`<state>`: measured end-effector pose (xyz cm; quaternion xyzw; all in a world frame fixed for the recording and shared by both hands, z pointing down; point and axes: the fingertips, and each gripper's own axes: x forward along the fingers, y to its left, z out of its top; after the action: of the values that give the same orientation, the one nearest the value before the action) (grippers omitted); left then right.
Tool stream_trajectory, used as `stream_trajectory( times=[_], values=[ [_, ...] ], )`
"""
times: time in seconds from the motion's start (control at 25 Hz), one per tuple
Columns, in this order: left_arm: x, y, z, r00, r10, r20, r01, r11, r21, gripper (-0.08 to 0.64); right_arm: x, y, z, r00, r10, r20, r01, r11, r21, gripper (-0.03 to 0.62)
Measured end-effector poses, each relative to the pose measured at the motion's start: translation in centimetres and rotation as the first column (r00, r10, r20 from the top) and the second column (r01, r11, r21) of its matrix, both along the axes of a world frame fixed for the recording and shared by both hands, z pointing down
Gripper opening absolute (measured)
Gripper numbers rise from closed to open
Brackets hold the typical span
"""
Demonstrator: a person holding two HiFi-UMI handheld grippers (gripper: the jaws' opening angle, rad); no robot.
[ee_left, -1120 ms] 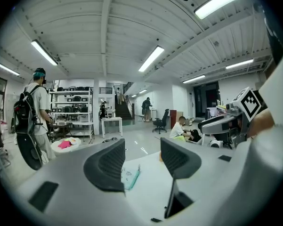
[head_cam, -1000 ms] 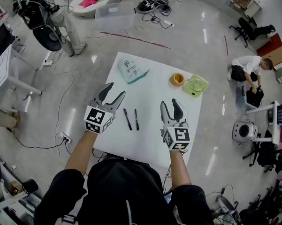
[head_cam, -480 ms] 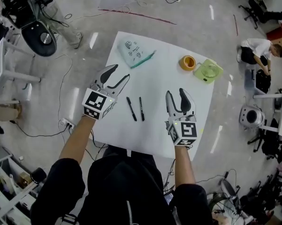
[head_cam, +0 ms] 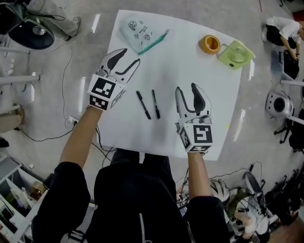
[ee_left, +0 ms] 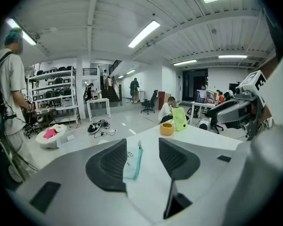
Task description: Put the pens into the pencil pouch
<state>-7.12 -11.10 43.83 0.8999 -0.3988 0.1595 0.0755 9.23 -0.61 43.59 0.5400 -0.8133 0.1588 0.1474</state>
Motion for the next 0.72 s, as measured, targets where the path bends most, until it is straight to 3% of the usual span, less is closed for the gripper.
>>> stream_trajectory(
  times=[0.28,0.56,0.72],
  values=[
    [2.4,-2.8,4.7,0.983,0.127,0.131,-0.122,0.992,-0.039,0.232,0.1,0.2,2.1,0.999,0.028,-0.016,-0.028,0.999,-0.038,0.199],
    [5.0,-4.4,9.9,0.918,0.265,0.295,-0.26,0.964,-0.054,0.199,1.8,1.0,3.7,0.997,0.077,-0.02,-0.079,0.993,-0.085,0.199],
    [5.7,-5.4,13.3,0.853,0.342,0.395,-0.332,0.938,-0.095,0.19,2.6,1.4,4.6,0.994,0.101,-0.037,-0.104,0.987,-0.126,0.199]
  ],
)
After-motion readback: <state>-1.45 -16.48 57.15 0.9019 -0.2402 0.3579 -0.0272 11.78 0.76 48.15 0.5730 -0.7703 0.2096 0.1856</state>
